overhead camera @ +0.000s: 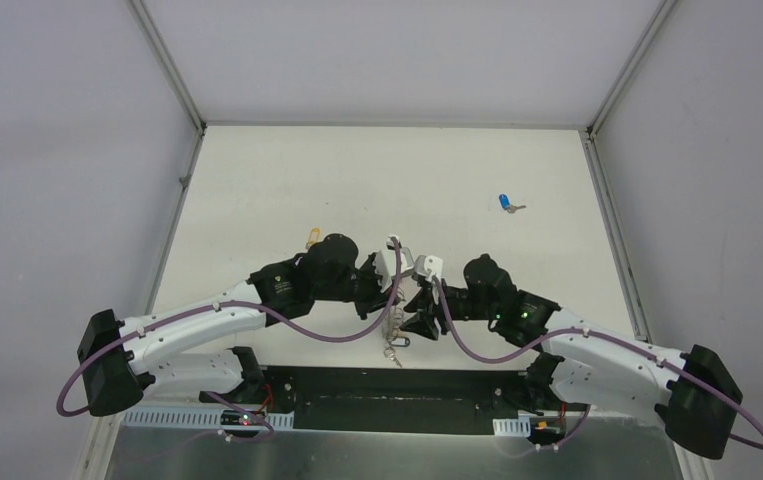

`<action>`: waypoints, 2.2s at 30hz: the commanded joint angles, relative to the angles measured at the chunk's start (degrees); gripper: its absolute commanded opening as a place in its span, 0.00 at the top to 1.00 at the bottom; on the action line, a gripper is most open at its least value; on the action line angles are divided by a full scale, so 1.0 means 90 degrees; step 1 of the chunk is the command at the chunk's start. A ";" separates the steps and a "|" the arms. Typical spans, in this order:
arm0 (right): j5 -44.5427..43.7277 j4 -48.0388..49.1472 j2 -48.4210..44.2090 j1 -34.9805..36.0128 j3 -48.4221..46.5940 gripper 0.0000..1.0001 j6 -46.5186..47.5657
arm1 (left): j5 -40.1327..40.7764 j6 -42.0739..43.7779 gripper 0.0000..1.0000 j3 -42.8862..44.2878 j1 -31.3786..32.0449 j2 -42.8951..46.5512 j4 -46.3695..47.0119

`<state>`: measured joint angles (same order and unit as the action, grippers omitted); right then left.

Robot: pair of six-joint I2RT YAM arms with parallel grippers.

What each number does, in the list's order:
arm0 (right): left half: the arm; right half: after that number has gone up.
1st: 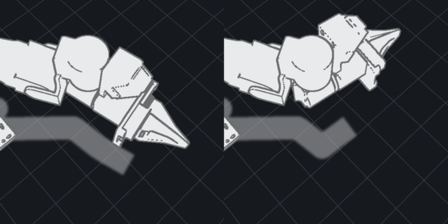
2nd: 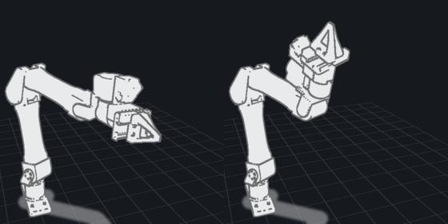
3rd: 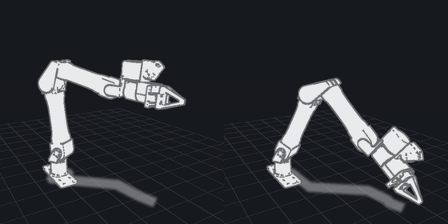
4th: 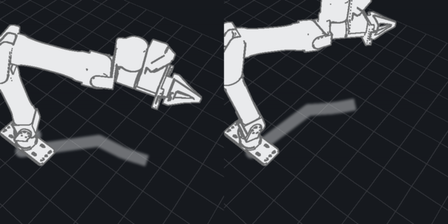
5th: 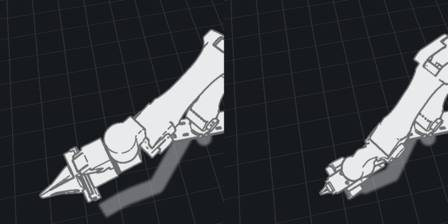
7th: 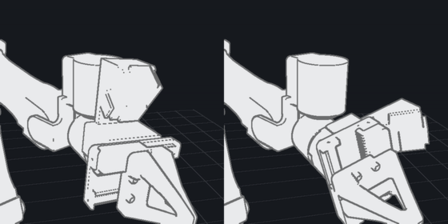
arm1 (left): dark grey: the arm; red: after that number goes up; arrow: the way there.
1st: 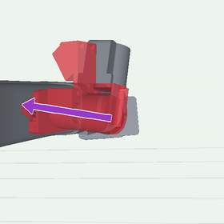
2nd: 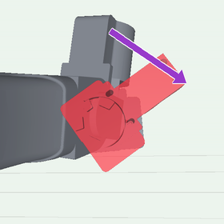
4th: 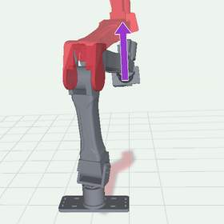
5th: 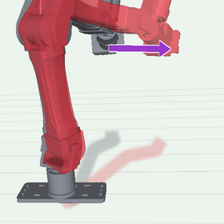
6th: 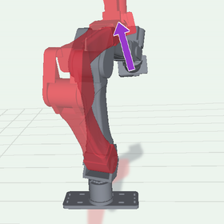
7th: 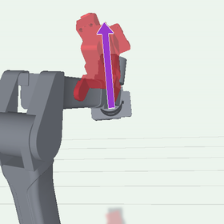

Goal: Put the keys on the keyring

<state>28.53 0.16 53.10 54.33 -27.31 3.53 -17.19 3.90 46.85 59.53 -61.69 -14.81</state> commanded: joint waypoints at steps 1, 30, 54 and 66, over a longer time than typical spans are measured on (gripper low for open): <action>-0.0338 0.0476 -0.0233 0.0019 -0.0180 0.54 0.0274 | -0.0309 0.0069 1.00 0.0009 -0.0046 0.0126 0.0536; -0.0973 0.0768 -0.0645 0.0019 0.0010 0.50 -0.0210 | -0.0623 0.0264 1.00 -0.0013 -0.0042 0.0209 0.0649; 0.0141 0.0898 -0.0500 0.0019 0.0046 1.00 0.0391 | -0.0758 0.0316 1.00 -0.0046 -0.0039 0.0241 0.0805; -0.0031 0.0862 -0.0790 0.0018 0.0162 1.00 0.0267 | -0.0331 0.0224 0.84 -0.0226 -0.0037 0.0761 0.0892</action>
<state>27.94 5.91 47.46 54.33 -26.35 6.15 -22.50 6.46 45.04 59.20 -58.67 -12.14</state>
